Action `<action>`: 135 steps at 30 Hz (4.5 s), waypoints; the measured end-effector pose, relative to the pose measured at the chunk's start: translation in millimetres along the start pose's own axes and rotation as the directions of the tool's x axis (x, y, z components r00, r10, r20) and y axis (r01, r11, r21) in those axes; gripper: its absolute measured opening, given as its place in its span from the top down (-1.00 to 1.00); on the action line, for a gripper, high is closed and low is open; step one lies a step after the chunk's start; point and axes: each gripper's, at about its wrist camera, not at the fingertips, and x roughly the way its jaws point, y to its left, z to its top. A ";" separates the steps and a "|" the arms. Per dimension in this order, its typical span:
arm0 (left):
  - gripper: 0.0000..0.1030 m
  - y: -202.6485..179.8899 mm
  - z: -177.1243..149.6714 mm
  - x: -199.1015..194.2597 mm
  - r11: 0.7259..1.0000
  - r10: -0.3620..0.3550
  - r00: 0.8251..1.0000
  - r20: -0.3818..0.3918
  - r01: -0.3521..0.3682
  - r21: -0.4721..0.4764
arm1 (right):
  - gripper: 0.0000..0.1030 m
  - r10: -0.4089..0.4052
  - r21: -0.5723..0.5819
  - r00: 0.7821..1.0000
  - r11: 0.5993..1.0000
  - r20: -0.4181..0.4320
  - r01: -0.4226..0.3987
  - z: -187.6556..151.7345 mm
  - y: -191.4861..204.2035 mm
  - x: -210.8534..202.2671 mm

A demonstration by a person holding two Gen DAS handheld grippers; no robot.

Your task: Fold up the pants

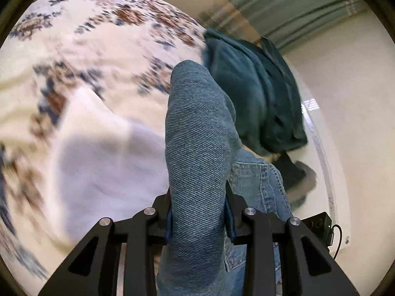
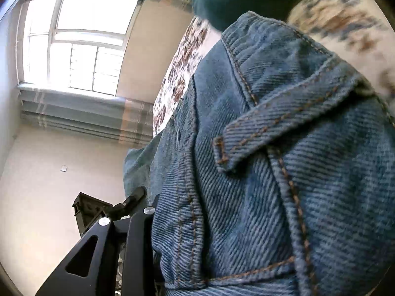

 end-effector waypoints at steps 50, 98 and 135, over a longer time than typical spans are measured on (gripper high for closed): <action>-0.82 -178.9 -131.1 -181.7 0.687 0.669 0.692 0.270 -0.715 0.130 | -1.00 -0.631 -0.615 0.717 0.448 0.296 0.649 -70.5 320.0 -221.1; -1.00 -325.7 -268.3 -418.1 0.682 0.595 0.615 0.517 -0.727 0.081 | -1.00 -0.412 -0.681 0.801 0.432 0.434 0.591 -231.7 530.9 -475.8; -1.00 -331.5 -272.8 -425.3 0.689 0.592 0.615 0.520 -0.721 0.070 | -1.00 -0.422 -0.677 0.798 0.435 0.430 0.594 -237.3 517.2 -481.4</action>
